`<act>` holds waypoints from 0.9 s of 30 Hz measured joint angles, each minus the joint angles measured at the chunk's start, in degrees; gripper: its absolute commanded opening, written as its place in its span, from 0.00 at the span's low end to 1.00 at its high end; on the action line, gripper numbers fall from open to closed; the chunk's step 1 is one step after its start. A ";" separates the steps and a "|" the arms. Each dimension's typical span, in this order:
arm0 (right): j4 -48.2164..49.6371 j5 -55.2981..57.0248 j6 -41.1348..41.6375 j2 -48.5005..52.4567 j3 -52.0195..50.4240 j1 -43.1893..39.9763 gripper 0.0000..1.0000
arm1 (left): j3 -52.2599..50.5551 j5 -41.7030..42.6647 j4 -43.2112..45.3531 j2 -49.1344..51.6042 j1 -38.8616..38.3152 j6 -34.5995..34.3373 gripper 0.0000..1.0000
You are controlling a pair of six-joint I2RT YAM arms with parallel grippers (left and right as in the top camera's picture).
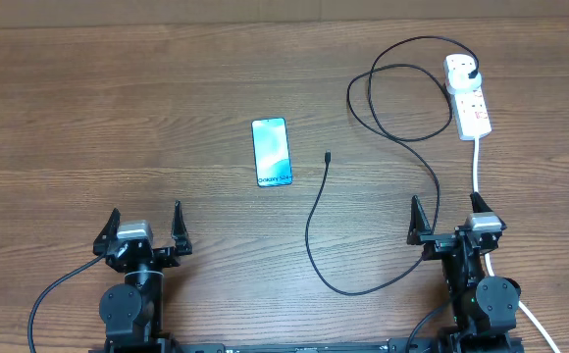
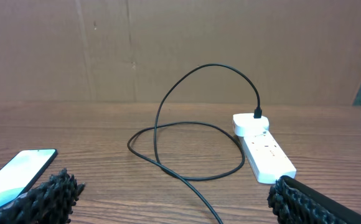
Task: Plug charger to phone and switch on socket
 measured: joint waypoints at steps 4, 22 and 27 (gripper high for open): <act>0.00 0.00 0.00 0.00 0.00 0.00 1.00 | 0.00 0.00 0.00 0.00 0.00 0.00 0.99; 0.02 0.00 -0.02 0.00 0.00 0.00 1.00 | 0.00 -0.04 0.02 0.00 0.00 0.17 1.00; 0.00 0.00 0.00 0.00 0.00 0.00 1.00 | 0.00 -0.04 0.63 0.00 0.00 0.20 1.00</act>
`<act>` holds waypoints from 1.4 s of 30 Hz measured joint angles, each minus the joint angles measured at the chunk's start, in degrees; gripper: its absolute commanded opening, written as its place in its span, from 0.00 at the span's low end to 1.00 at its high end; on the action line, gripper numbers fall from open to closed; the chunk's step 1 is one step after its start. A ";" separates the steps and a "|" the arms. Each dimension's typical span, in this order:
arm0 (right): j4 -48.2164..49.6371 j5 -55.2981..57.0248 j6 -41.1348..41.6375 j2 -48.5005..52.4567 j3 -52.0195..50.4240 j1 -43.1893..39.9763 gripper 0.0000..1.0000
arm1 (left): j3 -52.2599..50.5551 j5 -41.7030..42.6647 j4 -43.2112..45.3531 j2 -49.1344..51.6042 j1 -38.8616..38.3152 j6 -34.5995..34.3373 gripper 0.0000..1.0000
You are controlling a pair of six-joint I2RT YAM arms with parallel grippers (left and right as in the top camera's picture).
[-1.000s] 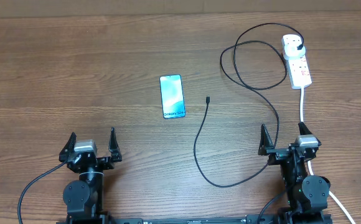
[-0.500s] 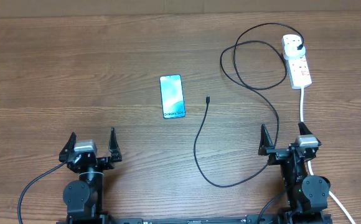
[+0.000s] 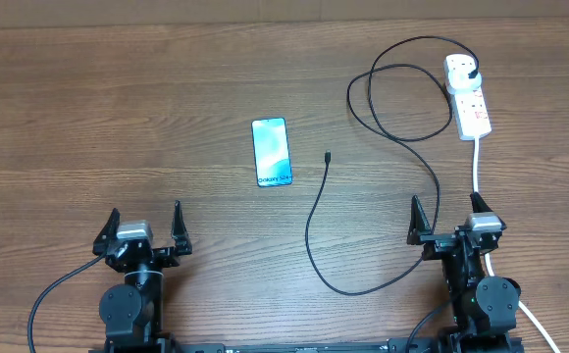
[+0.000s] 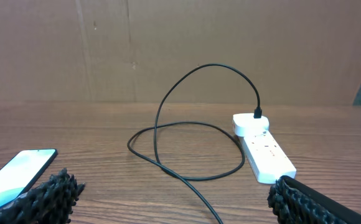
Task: Plug charger to phone and switch on socket
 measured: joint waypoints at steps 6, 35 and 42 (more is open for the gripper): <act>-0.02 -0.02 0.02 0.00 0.00 0.00 1.00 | 0.00 0.37 1.66 0.00 0.00 0.00 1.00; 0.00 -0.20 0.00 -0.02 0.00 0.00 1.00 | 65.77 22.56 -61.68 48.50 0.04 1.51 1.00; 0.00 -0.17 0.02 -0.04 0.00 0.00 1.00 | 87.41 26.62 -80.72 65.37 -0.35 1.55 1.00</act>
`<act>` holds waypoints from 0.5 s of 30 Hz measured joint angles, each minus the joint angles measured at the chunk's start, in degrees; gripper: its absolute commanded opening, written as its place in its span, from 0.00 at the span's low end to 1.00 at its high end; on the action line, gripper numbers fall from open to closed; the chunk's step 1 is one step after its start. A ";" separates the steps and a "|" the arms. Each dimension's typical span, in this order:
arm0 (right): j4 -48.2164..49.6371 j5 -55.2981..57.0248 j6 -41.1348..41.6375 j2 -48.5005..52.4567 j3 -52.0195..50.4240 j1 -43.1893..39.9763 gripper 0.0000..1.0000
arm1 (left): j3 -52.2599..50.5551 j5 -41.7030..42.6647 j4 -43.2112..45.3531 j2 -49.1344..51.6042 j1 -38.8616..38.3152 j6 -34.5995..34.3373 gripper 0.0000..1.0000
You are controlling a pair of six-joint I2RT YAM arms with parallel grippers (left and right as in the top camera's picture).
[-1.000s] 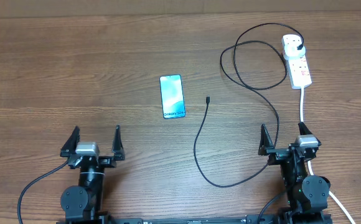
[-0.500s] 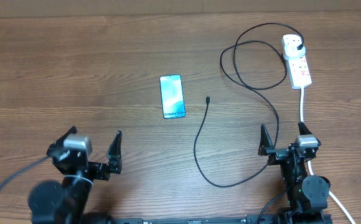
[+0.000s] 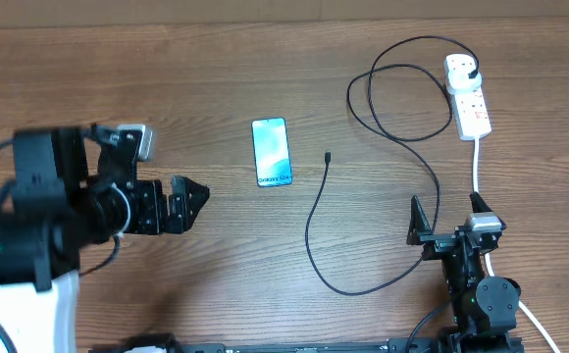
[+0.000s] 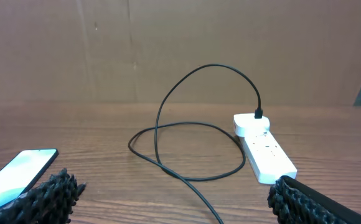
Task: Plug charger to phone and switch on socket
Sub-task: 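Move the left gripper forward over the phone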
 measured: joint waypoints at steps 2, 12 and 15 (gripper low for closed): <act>-0.02 -0.04 -0.02 0.00 0.00 0.00 1.00 | 6.95 -0.24 -7.61 5.05 -1.42 0.00 1.00; 0.02 0.00 -0.02 -0.02 0.00 0.02 1.00 | 13.88 4.79 -9.44 19.87 -7.50 -4.61 1.00; 0.00 -0.02 -0.02 0.00 0.00 0.02 1.00 | 13.90 6.34 -8.59 21.90 -8.17 -7.19 1.00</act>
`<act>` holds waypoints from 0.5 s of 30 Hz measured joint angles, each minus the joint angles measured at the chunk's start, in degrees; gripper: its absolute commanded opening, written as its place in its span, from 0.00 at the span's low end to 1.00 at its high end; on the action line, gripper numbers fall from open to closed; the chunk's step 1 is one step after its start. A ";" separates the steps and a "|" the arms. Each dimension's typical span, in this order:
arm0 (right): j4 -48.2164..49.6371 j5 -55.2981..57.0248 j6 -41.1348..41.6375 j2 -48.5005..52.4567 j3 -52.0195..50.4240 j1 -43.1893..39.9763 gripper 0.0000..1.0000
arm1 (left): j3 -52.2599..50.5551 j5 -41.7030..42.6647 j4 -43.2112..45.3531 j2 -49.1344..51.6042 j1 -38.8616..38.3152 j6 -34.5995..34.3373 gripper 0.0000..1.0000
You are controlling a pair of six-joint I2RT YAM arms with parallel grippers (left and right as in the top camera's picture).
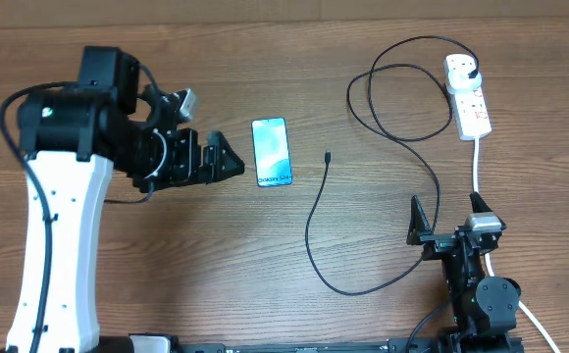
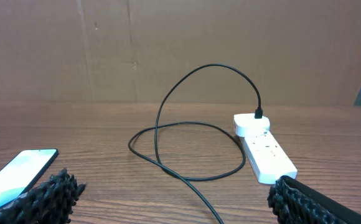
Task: Plug charger to phone and switch on socket
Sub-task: 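Move the left gripper forward over the phone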
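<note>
The phone (image 1: 272,151) lies screen up, its display lit blue, in the middle of the wooden table; in the right wrist view it shows at the lower left (image 2: 15,171). The black charger cable (image 1: 316,221) loops from the white socket strip (image 1: 468,98) at the far right, and its free plug end (image 1: 328,156) rests just right of the phone. My left gripper (image 1: 224,157) hovers just left of the phone, pointing at it, its fingers apart and empty. My right gripper (image 1: 448,218) stands wide open at the near right, with nothing between its fingers (image 2: 292,202).
The strip's white mains lead (image 1: 476,162) runs down the right side past my right arm. The black cable coils in loops (image 2: 187,134) left of the socket strip (image 2: 264,155). A brown cardboard wall (image 2: 180,50) backs the table.
My left arm has moved up and to the right, bringing its gripper from well left of the phone to just beside the phone's left edge. Phone, cable and right arm have not moved.
Both arms first stood parked at the near edge with grippers open, and stayed so a moment later. Then my left arm was raised and reaching out over the left of the table. Now its gripper is beside the phone. Phone, cable and strip lie unchanged.
</note>
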 measured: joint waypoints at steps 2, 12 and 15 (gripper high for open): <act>0.00 0.00 0.00 0.00 0.00 -0.02 1.00 | 0.07 -0.57 0.11 1.25 -1.36 -2.32 1.00; 0.02 0.00 0.00 0.00 0.00 -0.02 1.00 | 1.62 -21.38 -0.46 10.47 -15.50 -21.97 1.00; 0.00 0.00 0.00 0.00 0.00 -0.02 1.00 | 1.64 -24.90 3.48 12.17 -16.26 -25.00 1.00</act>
